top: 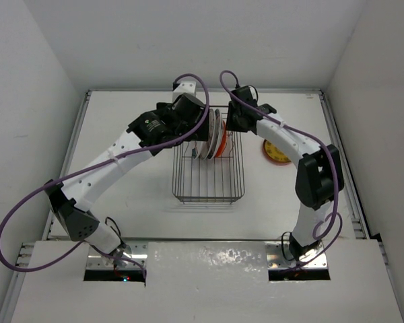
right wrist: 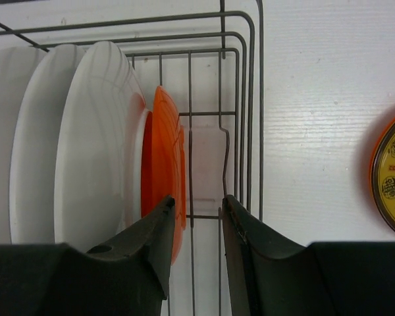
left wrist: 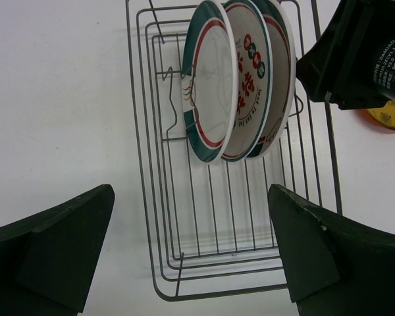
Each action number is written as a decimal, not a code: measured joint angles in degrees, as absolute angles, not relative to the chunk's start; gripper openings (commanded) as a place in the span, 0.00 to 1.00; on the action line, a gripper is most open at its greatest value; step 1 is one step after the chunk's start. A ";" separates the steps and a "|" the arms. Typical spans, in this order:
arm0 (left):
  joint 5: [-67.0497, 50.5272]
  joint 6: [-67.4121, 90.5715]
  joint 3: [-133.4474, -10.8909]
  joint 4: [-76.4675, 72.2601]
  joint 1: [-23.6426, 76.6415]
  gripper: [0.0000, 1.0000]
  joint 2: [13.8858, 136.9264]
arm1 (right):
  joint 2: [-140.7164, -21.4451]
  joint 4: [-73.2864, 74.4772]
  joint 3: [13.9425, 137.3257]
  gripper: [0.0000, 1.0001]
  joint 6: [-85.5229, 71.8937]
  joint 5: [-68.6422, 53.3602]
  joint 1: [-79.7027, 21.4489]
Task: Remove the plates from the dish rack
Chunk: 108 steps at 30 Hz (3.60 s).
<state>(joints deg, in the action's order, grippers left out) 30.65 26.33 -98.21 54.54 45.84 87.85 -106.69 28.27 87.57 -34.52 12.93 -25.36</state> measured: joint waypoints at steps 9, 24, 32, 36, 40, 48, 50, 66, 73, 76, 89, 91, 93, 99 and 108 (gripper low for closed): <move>29.34 25.96 -97.21 53.32 45.63 1.00 87.85 | -105.56 27.90 87.57 0.35 -34.81 14.33 -25.76; 28.62 25.96 -95.88 52.86 45.60 1.00 87.70 | -108.01 28.77 88.44 0.27 -36.07 13.56 -27.27; 28.38 25.93 -95.85 52.88 45.58 1.00 87.39 | -112.09 32.32 91.55 0.07 -36.73 16.47 -28.25; 28.40 25.80 -95.85 52.88 45.56 1.00 86.87 | -112.42 35.94 94.32 0.00 -36.86 19.22 -28.71; 28.40 25.69 -95.85 52.86 45.47 1.00 86.65 | -114.04 42.02 102.61 0.00 -37.45 22.04 -28.69; 28.38 25.32 -95.85 52.86 45.12 1.00 86.65 | -115.02 50.52 116.79 0.00 -37.54 28.69 -28.51; 28.32 25.30 -95.85 52.86 45.01 1.00 86.63 | -114.39 51.75 116.92 0.00 -37.54 29.98 -28.21; 23.90 25.10 -91.70 50.30 44.88 1.00 83.11 | -74.00 22.06 57.82 0.00 -47.70 33.34 -7.53; 21.15 23.55 -91.18 49.43 44.88 1.00 83.02 | -73.43 4.82 38.48 0.00 -53.45 32.08 -2.76; 20.05 22.39 -90.89 49.25 44.88 1.00 83.02 | -75.53 0.95 36.56 0.00 -55.61 32.18 -1.56; 19.62 21.04 -89.14 49.47 44.88 1.00 82.83 | -87.61 -3.92 39.29 0.49 -59.42 28.23 -0.45; 20.27 21.08 -89.76 50.00 44.86 1.00 83.22 | -89.62 -2.26 41.23 0.77 -58.96 26.13 -0.45; 21.02 21.21 -91.59 50.72 44.75 1.00 84.58 | -91.72 2.24 45.15 0.90 -58.35 24.73 -0.45; 23.16 21.30 -99.98 51.88 43.48 1.00 92.68 | -93.69 21.28 58.72 0.99 -57.41 26.00 -0.49; 16.82 21.39 -110.08 51.35 36.23 0.72 104.86 | -80.84 30.48 58.96 0.99 -51.62 20.80 -3.49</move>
